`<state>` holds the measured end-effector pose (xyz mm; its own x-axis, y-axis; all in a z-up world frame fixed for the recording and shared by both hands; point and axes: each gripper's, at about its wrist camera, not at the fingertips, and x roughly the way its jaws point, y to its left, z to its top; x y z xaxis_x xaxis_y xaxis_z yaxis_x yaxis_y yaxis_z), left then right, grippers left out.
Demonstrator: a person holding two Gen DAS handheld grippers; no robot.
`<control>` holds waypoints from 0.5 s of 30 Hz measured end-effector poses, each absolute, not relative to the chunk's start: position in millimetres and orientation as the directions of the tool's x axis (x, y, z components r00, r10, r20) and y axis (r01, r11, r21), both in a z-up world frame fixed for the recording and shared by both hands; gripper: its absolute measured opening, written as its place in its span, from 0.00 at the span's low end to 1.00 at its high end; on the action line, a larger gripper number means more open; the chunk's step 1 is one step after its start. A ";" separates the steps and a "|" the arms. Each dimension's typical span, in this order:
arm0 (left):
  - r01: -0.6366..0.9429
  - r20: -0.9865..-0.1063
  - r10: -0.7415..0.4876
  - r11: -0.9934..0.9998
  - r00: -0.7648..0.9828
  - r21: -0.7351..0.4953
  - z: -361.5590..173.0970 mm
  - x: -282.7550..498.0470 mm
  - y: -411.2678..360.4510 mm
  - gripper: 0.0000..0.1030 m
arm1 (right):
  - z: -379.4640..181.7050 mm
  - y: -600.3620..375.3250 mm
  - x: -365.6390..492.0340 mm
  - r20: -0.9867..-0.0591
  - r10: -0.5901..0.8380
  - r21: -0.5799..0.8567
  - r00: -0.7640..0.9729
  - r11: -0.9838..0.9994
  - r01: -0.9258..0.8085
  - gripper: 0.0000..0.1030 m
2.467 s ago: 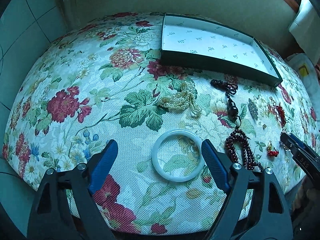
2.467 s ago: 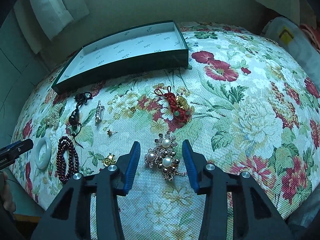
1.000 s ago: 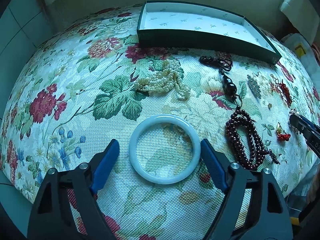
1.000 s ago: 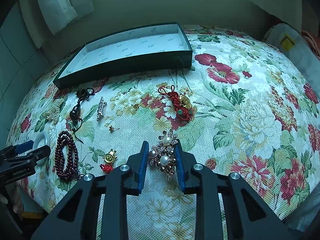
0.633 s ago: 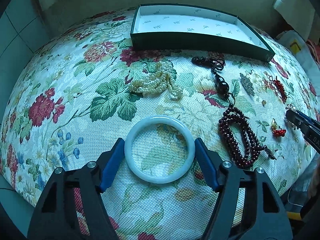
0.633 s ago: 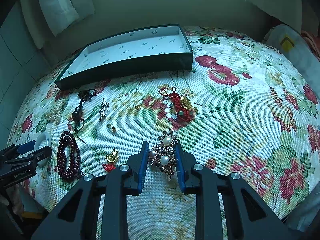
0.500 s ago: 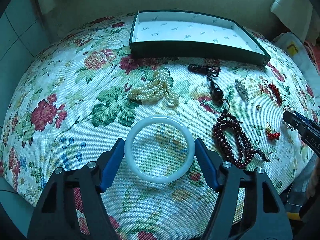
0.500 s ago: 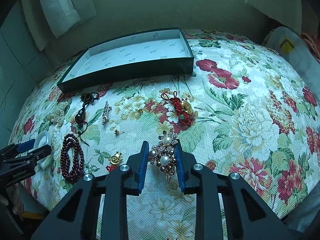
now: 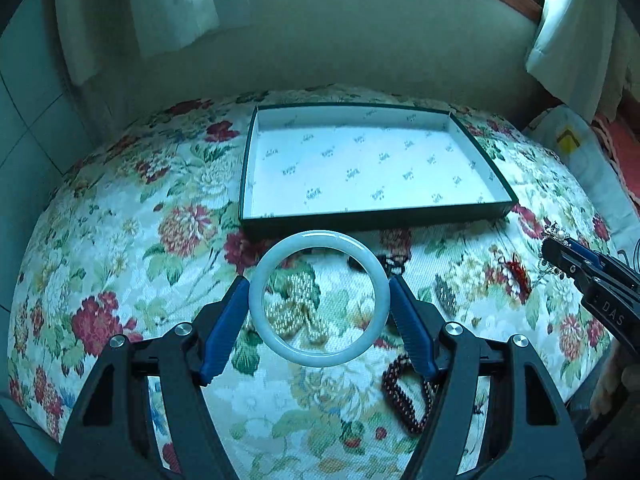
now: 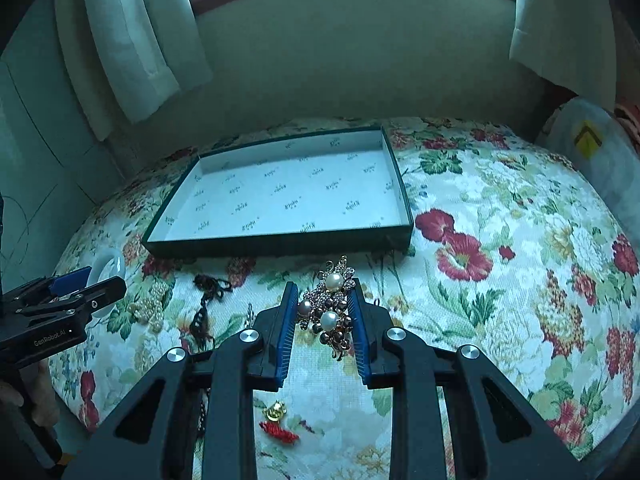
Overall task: Organize jewelry
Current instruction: 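Carry the bangle and brooch into the white tray and open both tools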
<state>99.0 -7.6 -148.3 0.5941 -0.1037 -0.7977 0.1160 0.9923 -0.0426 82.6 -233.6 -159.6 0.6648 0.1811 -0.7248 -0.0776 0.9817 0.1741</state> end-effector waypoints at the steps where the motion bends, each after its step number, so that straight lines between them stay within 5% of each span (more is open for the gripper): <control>1: 0.118 -0.792 -0.106 0.992 0.601 -0.044 -145.2 105.7 -9.1 0.68 | -156.5 -233.9 89.0 -0.718 0.182 0.173 0.672 0.982 -0.080 0.25; 15: 0.082 -0.774 -0.085 0.996 0.628 -0.044 -156.7 224.7 -26.2 0.68 | -159.6 -235.6 201.3 -0.697 0.188 0.169 0.692 0.981 -0.097 0.25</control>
